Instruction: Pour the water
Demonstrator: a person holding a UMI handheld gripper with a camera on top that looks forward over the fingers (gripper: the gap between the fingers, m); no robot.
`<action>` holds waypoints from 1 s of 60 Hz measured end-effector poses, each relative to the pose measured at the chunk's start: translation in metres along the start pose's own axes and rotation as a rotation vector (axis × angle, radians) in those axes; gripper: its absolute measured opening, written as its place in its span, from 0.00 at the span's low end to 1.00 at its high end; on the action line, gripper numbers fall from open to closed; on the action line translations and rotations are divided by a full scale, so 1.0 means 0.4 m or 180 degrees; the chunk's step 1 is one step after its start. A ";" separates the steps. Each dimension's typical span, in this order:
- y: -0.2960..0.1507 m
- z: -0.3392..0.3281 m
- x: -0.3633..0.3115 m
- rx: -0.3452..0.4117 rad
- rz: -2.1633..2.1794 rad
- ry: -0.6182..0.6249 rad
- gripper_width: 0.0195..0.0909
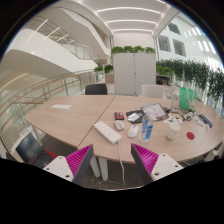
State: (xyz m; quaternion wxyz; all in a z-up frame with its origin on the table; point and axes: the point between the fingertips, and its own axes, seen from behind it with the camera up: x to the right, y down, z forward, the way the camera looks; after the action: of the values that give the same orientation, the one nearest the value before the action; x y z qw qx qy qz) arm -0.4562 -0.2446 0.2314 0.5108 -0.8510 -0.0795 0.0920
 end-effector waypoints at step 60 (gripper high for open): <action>-0.014 0.847 0.520 0.0642 -0.0176 -0.0136 0.42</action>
State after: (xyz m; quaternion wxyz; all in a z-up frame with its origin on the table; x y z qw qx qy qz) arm -0.3353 0.0951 0.0643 0.5944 -0.7906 -0.1041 0.1035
